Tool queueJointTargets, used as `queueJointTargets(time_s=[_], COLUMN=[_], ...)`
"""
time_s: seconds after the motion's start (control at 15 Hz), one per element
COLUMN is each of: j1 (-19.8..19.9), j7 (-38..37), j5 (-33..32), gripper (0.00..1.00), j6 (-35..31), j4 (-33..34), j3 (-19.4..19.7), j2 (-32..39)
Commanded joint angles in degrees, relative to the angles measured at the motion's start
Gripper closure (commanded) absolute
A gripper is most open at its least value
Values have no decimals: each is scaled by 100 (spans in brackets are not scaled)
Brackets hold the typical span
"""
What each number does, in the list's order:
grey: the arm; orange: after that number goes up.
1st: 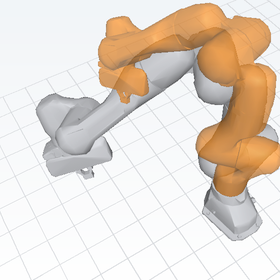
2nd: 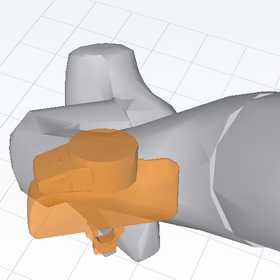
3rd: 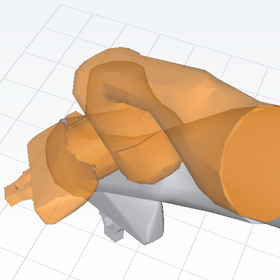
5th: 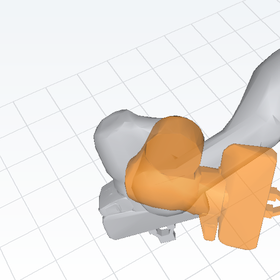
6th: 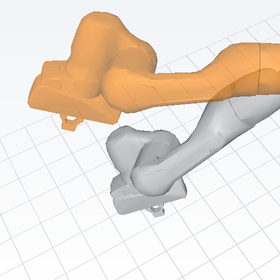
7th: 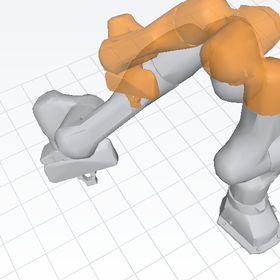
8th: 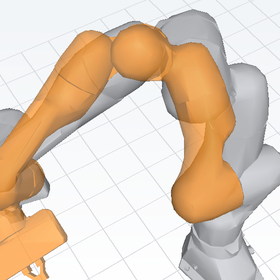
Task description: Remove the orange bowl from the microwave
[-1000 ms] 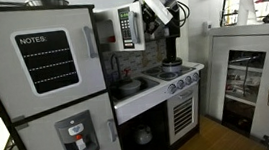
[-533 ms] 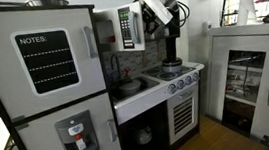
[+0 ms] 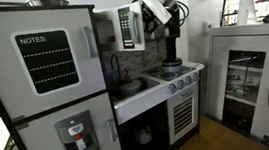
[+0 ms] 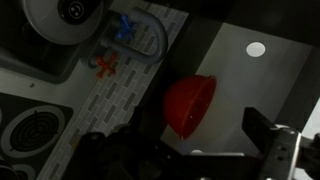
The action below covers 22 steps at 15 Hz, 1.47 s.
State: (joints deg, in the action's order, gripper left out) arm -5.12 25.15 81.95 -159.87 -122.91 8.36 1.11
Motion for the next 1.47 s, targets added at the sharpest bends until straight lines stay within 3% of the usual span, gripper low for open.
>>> queueJointTargets(time_s=[0.0,0.87,0.93,1.0,1.4], j1=[-26,-47,-51,-62,-136], j7=[-228,-621,-616,-638,-697], j5=[-73,-81,-73,-97,-100], gripper=[0,2,27,27,69], j6=[-239,-272,-288,-310,-468], j4=[358,1566,1595,1613,1673], j3=[-21,1,0,3,3], j2=[276,1476,1500,1521,1565])
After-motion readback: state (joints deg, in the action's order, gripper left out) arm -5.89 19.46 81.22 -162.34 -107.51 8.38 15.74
